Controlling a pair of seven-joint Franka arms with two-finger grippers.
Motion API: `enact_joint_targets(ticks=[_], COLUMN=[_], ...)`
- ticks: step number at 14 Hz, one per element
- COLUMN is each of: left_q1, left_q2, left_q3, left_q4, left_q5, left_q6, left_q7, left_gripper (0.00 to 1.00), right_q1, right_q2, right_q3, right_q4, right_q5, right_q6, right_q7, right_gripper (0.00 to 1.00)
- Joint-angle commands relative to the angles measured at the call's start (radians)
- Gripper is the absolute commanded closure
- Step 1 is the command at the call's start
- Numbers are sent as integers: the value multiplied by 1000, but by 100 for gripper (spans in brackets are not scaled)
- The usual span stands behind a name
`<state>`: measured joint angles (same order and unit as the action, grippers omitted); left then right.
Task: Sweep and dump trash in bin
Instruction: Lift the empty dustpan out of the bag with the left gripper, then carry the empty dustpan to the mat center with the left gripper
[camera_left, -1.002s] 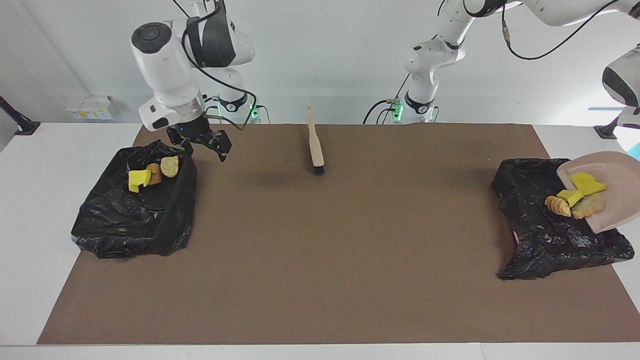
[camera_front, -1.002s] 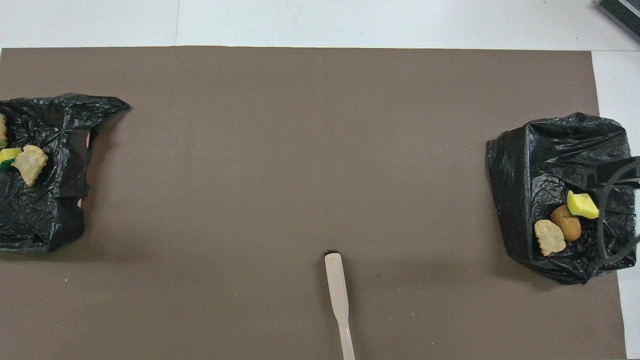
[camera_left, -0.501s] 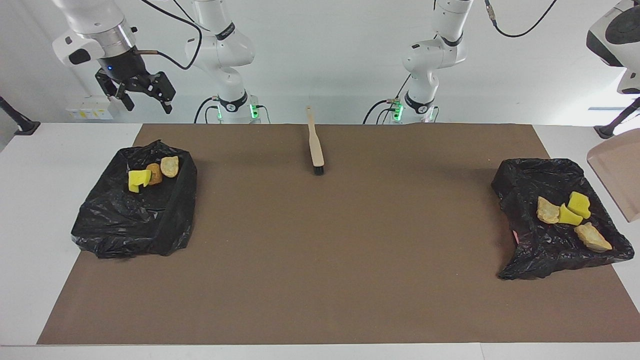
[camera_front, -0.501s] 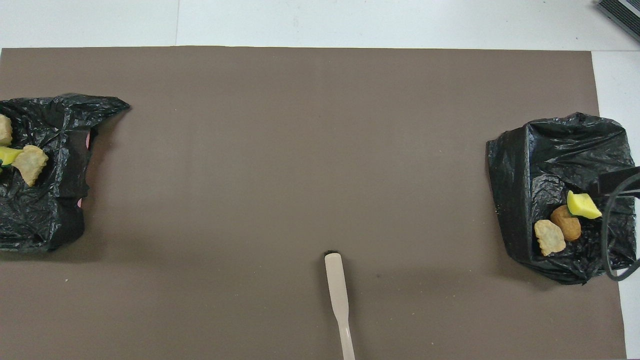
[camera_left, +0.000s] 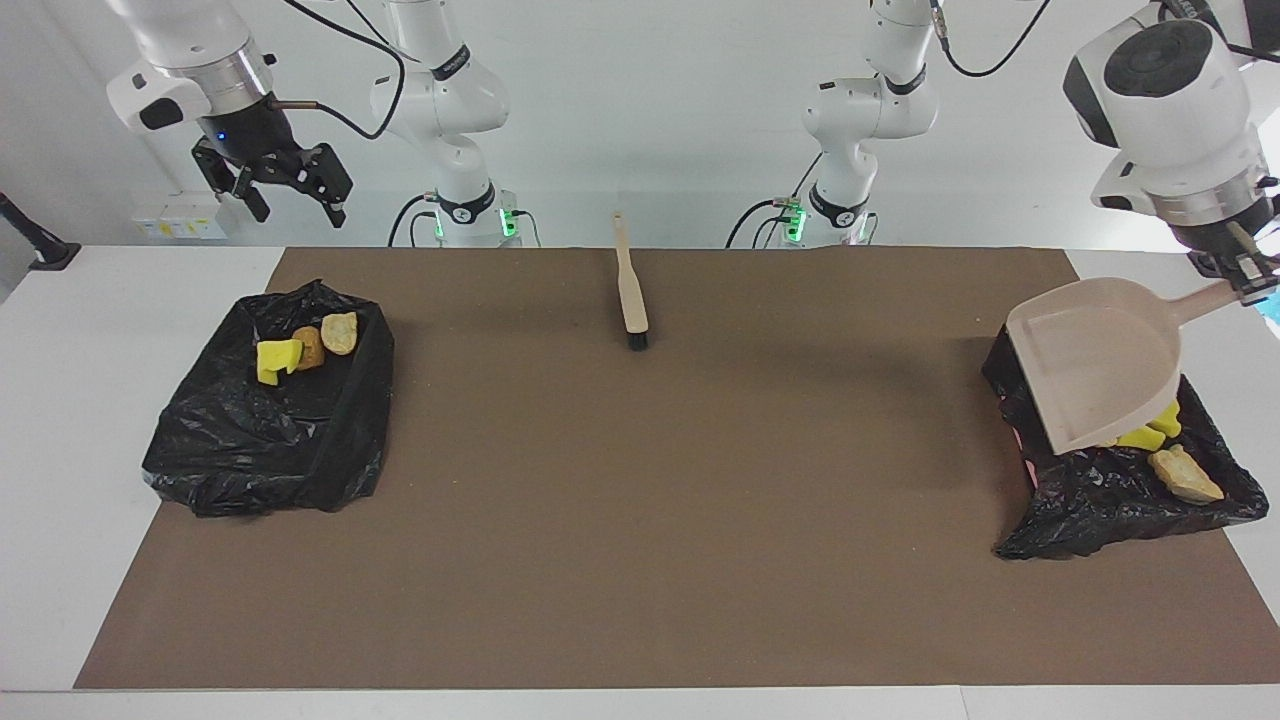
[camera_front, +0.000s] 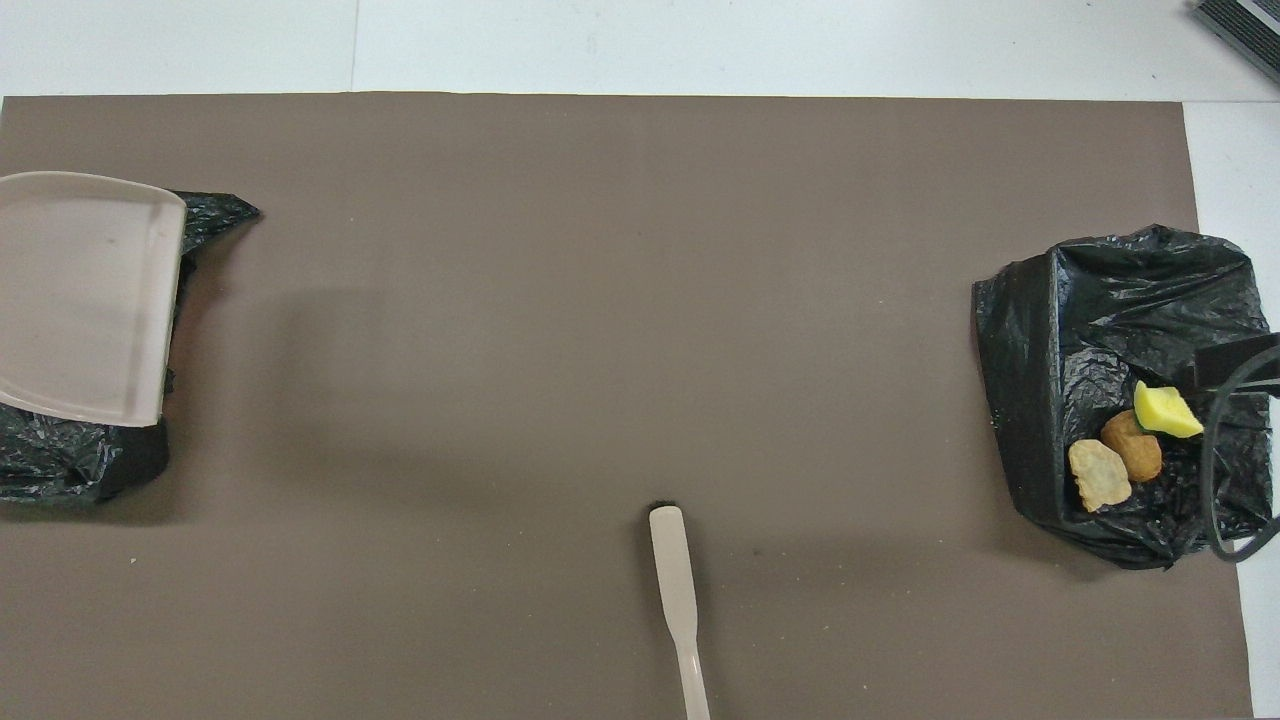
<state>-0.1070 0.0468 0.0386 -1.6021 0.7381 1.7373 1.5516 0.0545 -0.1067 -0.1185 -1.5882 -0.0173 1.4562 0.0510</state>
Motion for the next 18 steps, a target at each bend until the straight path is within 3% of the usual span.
enact_joint_targets(ticks=[1, 8, 12, 18], left_q1=[-92, -241, -368, -522], left_q2=[-38, -38, -16, 97], left_q3=[14, 14, 14, 14], left_q4=[-38, -139, -191, -196], left_q5=[-91, -301, -436, -600], left_q6=[-77, -136, -124, -21], left_q7=[-103, -569, -962, -1428], left_gripper=[100, 100, 100, 100], right_q1=[-5, -5, -7, 1], right_q2=[-16, 22, 50, 32], right_q3=[6, 8, 6, 10], right_q4=[-21, 5, 37, 28], right_q5=[-3, 39, 37, 46], right_q6=[4, 43, 39, 33], right_q7=[-20, -5, -6, -8], right_gripper=[0, 0, 0, 0])
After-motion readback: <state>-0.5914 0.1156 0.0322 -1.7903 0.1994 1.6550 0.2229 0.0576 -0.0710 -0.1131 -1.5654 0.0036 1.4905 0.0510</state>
